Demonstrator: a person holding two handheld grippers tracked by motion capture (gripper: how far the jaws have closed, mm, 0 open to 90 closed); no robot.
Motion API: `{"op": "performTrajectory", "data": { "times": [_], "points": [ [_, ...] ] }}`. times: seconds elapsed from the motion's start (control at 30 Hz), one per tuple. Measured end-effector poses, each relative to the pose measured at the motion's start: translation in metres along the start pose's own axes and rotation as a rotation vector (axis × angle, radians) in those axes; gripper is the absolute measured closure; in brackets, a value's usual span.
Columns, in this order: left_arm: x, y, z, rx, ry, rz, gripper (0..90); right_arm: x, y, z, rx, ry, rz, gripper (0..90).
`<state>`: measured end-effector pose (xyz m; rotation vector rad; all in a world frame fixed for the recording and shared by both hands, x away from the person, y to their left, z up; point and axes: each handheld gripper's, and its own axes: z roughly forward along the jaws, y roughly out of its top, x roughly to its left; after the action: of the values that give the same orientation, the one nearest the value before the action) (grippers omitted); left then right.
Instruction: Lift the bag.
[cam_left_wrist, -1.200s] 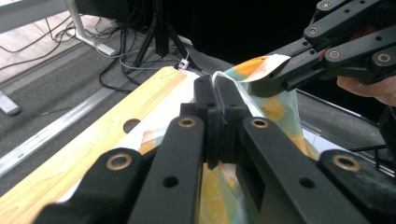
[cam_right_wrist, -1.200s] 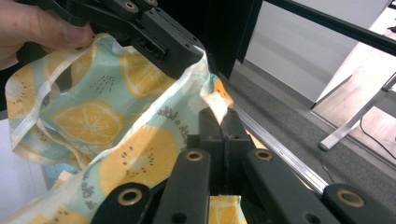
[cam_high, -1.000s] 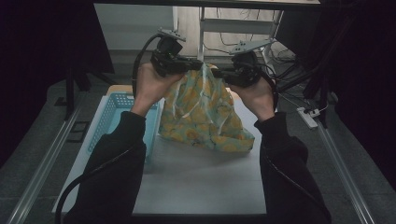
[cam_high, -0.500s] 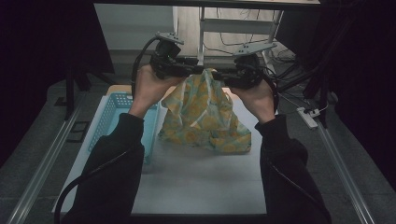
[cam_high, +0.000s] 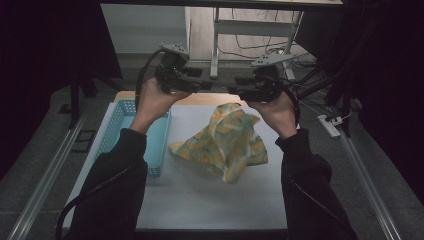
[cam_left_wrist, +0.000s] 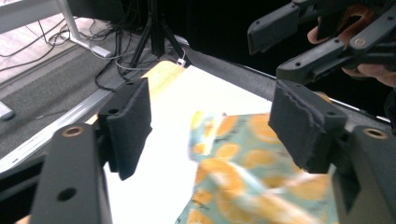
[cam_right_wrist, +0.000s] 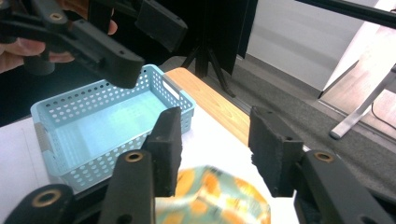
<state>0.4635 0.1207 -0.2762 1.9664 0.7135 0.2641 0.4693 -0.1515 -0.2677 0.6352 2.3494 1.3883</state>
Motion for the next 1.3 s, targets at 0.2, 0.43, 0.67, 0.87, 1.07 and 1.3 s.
{"op": "performTrajectory", "data": {
  "times": [0.2,0.43,0.67,0.87,1.07,1.3],
  "points": [
    [-0.006,-0.015,0.004,0.021,-0.002,0.012,21.6,0.001,-0.013,0.0,0.002,0.002,0.015,45.0],
    [-0.01,-0.035,0.008,0.049,-0.004,0.016,14.2,0.003,-0.03,-0.002,-0.004,-0.008,0.022,34.5],
    [-0.015,-0.054,0.007,0.055,-0.014,0.002,10.6,0.004,-0.046,-0.005,-0.007,-0.002,0.037,27.3],
    [-0.02,-0.073,0.005,0.069,-0.01,0.009,6.7,0.007,-0.06,-0.007,-0.006,-0.001,0.048,21.4],
    [-0.022,-0.095,0.001,0.072,-0.014,-0.014,3.2,0.01,-0.077,-0.009,0.011,-0.003,0.055,16.3],
    [-0.024,-0.123,-0.005,0.084,-0.007,-0.04,0.5,0.014,-0.099,-0.01,0.031,-0.001,0.061,11.8]
  ]
}}
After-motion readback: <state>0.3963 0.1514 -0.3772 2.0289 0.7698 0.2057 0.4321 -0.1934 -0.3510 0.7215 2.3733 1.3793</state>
